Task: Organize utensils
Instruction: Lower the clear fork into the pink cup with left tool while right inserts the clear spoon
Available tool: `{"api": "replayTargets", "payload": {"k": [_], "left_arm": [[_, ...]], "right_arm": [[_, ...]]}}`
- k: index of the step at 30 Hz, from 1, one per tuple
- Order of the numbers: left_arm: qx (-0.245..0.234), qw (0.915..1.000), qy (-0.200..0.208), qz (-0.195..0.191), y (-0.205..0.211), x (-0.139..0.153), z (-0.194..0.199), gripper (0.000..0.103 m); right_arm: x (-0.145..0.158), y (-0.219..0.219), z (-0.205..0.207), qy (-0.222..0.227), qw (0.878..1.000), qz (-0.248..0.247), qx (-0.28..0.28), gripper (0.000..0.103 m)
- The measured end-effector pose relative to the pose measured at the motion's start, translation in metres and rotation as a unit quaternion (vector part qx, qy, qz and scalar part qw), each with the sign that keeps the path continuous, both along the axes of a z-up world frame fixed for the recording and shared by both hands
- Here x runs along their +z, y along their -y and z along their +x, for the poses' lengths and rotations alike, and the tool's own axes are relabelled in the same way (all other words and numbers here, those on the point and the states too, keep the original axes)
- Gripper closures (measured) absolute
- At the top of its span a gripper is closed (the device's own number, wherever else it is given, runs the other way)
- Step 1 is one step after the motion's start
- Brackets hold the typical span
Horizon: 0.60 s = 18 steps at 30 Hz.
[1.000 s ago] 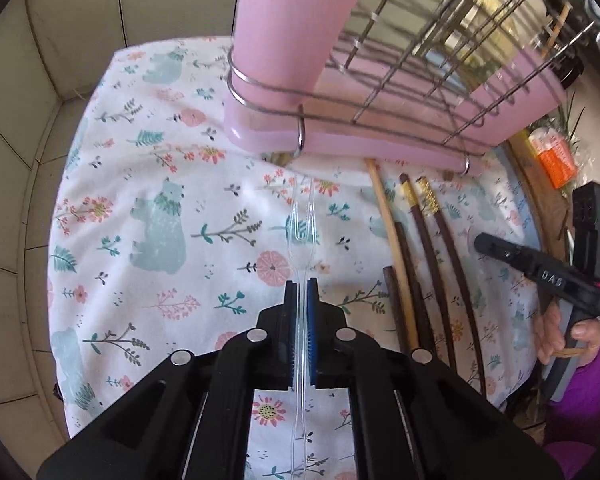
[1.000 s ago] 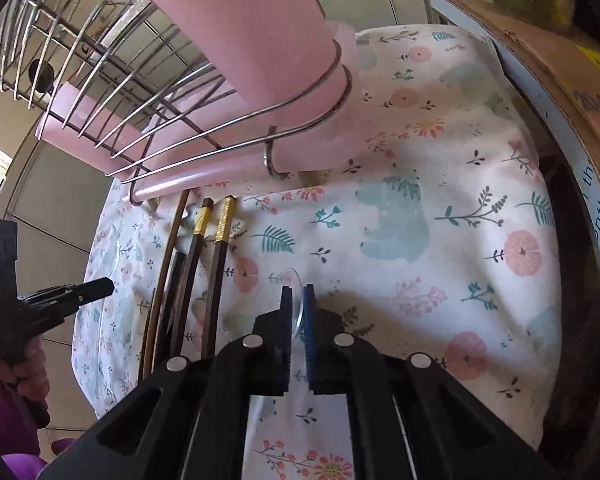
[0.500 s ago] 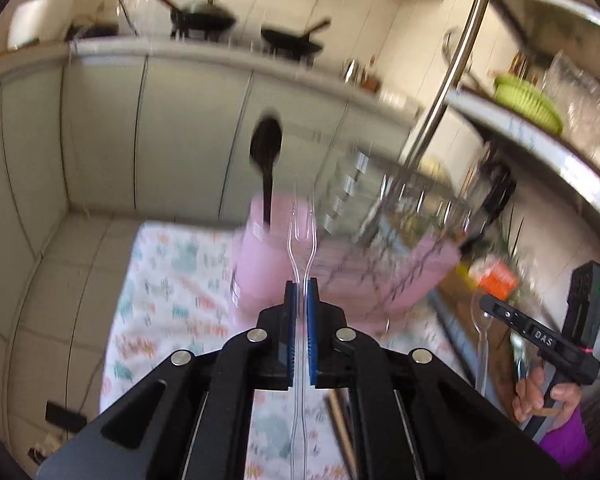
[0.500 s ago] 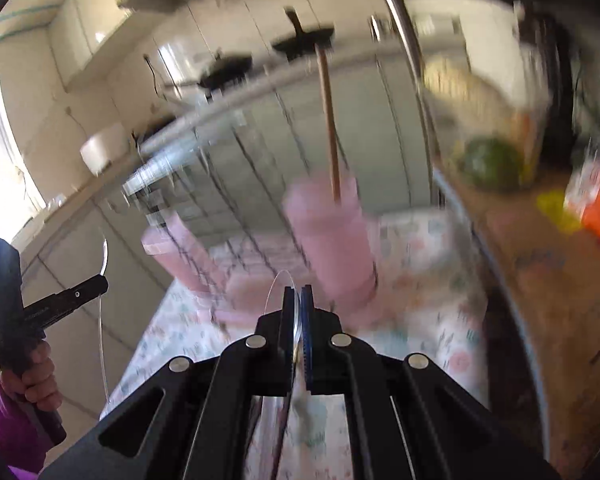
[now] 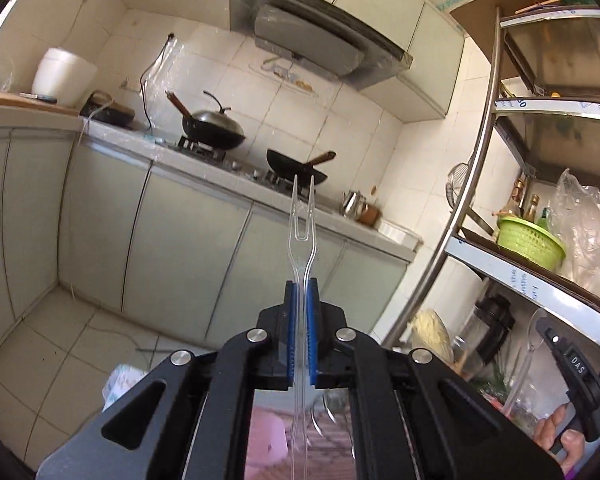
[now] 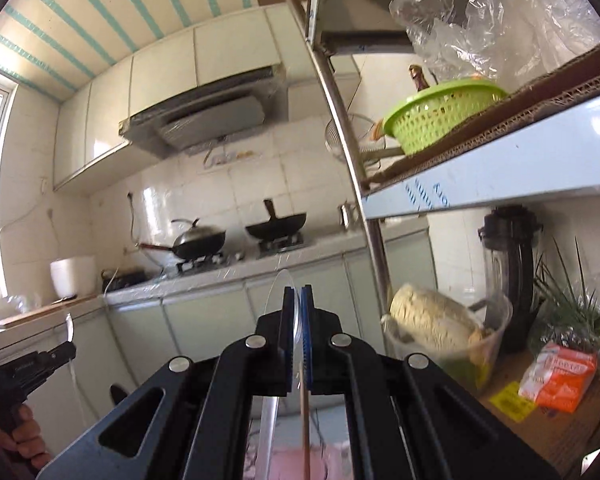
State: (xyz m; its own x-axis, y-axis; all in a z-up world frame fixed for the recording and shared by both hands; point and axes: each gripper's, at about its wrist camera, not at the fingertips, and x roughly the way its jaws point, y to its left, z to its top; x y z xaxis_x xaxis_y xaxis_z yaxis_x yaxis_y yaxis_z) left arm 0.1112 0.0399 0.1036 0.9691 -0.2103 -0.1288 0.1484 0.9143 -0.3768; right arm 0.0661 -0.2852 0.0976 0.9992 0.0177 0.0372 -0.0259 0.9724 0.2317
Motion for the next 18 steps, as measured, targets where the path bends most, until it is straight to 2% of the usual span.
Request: {"api": "replayTargets", "payload": {"k": [6,12,18], "left_arm": [[0.028,0.9982,0.035,0.041,0.017,-0.016,0.018,0.099],[0.052,0.9945,0.046,0.079,0.026,-0.045,0.029,0.099],[0.052,0.9937,0.025,0.096,0.028,-0.075,0.024,0.099]], "right_arm": [[-0.027,-0.012,0.03,0.012,0.999,-0.026,-0.027,0.1],[-0.062,-0.026,0.043,0.008,0.997,-0.059,-0.054,0.1],[-0.084,-0.028,0.039,-0.032,0.998,-0.052,-0.029,0.1]]}}
